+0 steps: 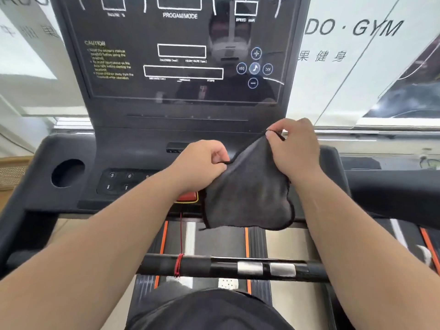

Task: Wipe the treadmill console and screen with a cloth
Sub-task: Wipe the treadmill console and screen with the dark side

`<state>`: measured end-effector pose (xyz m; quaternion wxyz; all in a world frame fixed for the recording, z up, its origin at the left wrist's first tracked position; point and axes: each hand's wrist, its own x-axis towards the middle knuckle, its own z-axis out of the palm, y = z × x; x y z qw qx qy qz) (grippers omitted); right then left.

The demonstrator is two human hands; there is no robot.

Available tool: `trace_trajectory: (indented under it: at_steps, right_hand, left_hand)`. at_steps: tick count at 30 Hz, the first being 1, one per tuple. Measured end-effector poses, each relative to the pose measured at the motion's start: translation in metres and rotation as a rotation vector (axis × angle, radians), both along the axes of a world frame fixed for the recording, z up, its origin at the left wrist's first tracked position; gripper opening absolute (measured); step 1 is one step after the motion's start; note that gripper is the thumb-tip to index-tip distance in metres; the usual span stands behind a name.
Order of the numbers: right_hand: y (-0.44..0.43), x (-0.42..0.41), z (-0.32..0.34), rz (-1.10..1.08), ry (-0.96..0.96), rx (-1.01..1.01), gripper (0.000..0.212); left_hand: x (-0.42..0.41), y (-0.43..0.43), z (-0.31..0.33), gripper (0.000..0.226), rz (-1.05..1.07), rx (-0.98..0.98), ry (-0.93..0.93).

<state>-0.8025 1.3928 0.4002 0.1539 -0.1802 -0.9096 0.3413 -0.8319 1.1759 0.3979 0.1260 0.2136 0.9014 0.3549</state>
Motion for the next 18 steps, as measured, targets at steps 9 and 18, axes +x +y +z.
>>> trace_trajectory:
  at_steps: [9,18]
  right_hand:
    - [-0.066,0.041,-0.066,0.214,-0.331,0.184,0.075]
    - [-0.067,0.018,-0.092,0.061,-0.455,0.354,0.116]
  left_hand:
    - [-0.004,-0.024,-0.047,0.014,0.117,-0.177,0.267]
    - [0.018,-0.082,-0.074,0.04,0.192,-0.348,0.452]
